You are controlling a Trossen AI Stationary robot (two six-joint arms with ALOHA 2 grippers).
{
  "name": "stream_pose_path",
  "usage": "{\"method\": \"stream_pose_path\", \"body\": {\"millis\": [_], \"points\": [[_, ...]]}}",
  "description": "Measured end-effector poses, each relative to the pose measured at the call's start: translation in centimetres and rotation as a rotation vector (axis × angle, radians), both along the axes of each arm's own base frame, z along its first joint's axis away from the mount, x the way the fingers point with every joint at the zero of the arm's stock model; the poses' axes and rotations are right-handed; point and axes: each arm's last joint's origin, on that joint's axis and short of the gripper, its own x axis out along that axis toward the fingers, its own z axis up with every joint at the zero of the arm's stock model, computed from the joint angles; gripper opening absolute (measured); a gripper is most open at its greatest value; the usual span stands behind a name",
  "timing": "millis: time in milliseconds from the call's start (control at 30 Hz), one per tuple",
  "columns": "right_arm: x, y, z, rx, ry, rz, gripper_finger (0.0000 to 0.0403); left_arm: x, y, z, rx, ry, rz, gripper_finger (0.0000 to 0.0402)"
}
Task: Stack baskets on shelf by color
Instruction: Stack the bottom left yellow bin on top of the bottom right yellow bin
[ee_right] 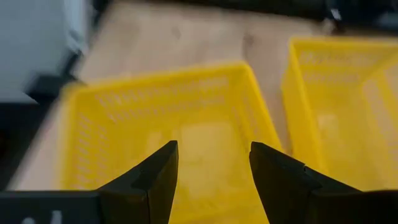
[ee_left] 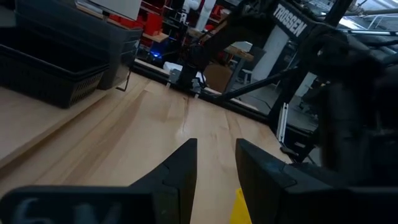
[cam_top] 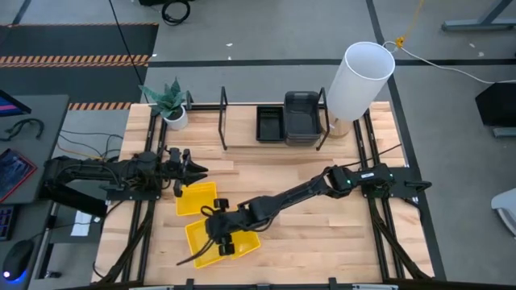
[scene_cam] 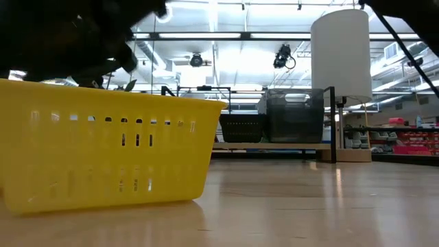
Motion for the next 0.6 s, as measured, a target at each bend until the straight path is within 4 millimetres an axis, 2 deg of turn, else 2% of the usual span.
{"method": "stream_pose_path", "body": {"millis": [400,467,600], "points": [[-1.6,-1.4,-1.7,-0.138,0.229,-0.079,0.0203,0.0,0.0,-0.1,0.0,0.005,0.0,0.0117],[-1.9,-1.7,-1.5,-0.17,0.263,-0.102,0.0203,0.0,0.0,-0.1,0.0,0.005,0.0,0.0117],[-1.7,-2.0,0.2,-0.174,0.235,-0.118,0.0203,0.0,0.0,0.0,0.0,0.005,0.0,0.0117]]}}
